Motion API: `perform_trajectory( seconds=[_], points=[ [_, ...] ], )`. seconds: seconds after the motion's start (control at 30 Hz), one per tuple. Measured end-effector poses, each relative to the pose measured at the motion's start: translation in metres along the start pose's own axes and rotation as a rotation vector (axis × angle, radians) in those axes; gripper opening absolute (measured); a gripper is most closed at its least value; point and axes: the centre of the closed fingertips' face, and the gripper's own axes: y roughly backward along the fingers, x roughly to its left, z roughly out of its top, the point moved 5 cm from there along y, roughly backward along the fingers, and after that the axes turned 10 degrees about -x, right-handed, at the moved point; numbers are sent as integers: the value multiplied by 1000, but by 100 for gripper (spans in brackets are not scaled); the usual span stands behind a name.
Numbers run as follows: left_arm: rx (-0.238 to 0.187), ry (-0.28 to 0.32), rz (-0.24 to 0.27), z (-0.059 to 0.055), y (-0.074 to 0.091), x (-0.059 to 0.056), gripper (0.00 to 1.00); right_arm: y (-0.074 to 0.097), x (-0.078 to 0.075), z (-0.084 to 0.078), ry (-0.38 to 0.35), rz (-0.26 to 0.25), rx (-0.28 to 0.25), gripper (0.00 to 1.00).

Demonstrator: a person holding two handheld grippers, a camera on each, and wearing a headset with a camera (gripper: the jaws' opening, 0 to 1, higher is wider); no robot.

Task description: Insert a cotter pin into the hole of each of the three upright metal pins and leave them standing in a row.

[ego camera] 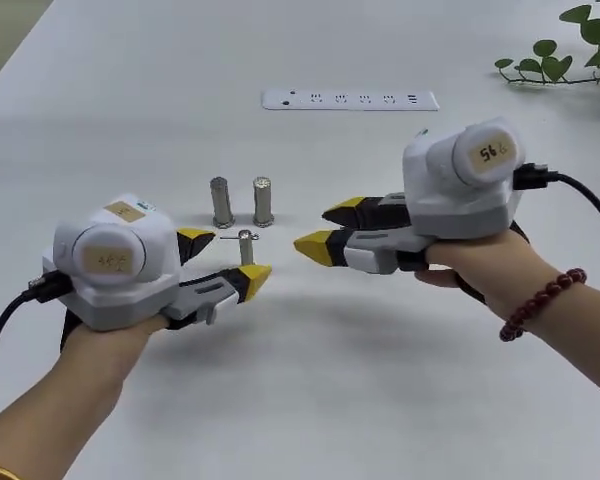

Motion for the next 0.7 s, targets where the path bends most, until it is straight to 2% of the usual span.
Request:
perform_trajectory(
  seconds=[0.17, 0.27, 0.5, 0.6, 0.7],
  points=[
    [-15, 2, 4, 6, 7, -1, 54, -9, -8, 5, 0, -18, -42, 24],
    [-19, -15, 12, 11, 12, -2, 56, -15, -10, 9, 10, -26, -61, 24],
    [-34, -13, 16, 19, 23, -3, 64, -33, -19, 10, 0, -47, -82, 26],
    [-32, -21, 13, 19, 27, -5, 67, -38, -22, 10, 13, -67, -96, 30],
    [-27, -27, 10, 20, 31, -8, 70, -46, -25, 10, 6, -70, -107, 28]
  ],
)
